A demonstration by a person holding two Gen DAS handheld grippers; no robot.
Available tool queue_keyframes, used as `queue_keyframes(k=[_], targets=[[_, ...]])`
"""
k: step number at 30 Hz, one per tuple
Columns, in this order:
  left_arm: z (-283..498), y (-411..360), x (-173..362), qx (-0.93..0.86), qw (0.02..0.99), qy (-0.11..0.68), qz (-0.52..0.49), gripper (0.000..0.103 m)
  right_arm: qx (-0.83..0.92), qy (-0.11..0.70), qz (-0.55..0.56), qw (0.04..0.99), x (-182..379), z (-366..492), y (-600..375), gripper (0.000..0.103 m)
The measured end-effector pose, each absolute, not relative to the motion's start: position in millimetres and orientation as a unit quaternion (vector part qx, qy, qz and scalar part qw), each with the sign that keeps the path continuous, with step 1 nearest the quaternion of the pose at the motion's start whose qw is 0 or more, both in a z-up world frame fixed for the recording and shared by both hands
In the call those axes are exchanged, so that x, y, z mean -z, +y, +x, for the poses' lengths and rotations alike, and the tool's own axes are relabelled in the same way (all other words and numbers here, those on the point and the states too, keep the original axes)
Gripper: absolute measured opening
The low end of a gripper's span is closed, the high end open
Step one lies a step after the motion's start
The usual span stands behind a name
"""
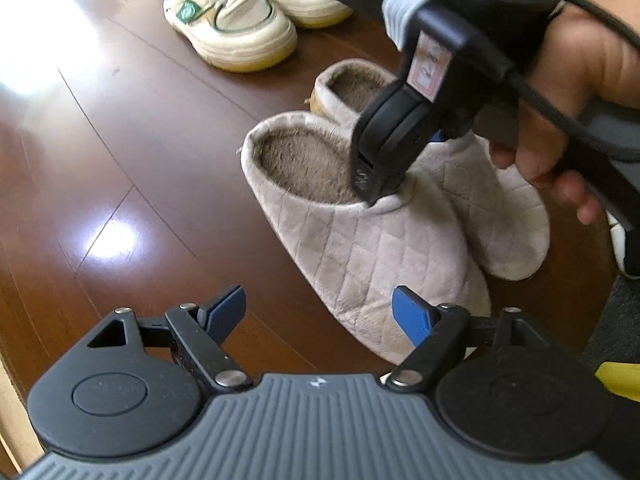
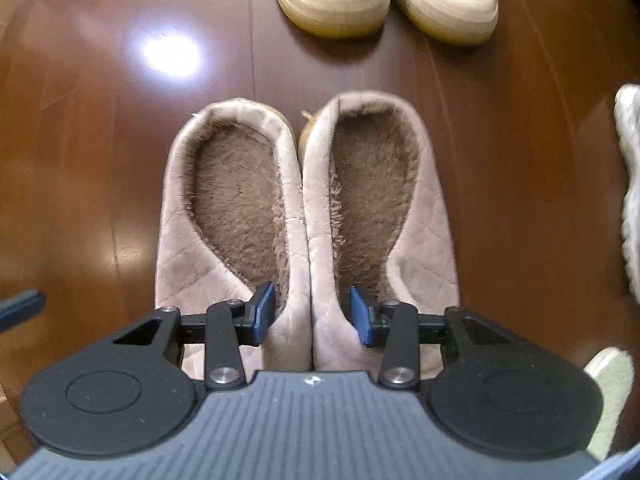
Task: Organize scattered shoes
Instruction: 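Grip both beige quilted slippers by their heels with the right tool, then carry the beige slippers onto the cabinet shelf and open the right tool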
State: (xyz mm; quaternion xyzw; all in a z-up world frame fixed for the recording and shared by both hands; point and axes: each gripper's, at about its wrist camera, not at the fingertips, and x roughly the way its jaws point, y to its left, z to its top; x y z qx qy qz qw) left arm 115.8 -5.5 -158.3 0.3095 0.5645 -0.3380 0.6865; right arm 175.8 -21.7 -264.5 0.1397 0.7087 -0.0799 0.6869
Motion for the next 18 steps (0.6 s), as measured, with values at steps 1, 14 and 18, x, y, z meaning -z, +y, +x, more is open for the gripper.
queue_keyframes(k=[1, 14, 18], targets=[[116.0, -6.5, 159.4, 0.334, 0.685, 0.568, 0.312, 0.081, 0.072, 0.703, 0.131, 0.695, 266.0, 172.7, -19.5, 0.017], [116.1, -78.1, 66.0, 0.372, 0.682, 0.525, 0.348, 0.081, 0.184, 0.584, 0.297, 0.733, 114.1, 138.1, -156.3, 0.014], [131.2, -144.9, 22.8, 0.404, 0.690, 0.486, 0.354, 0.081, 0.272, 0.516, 0.358, 0.730, 52.6, 140.5, -235.4, 0.014]])
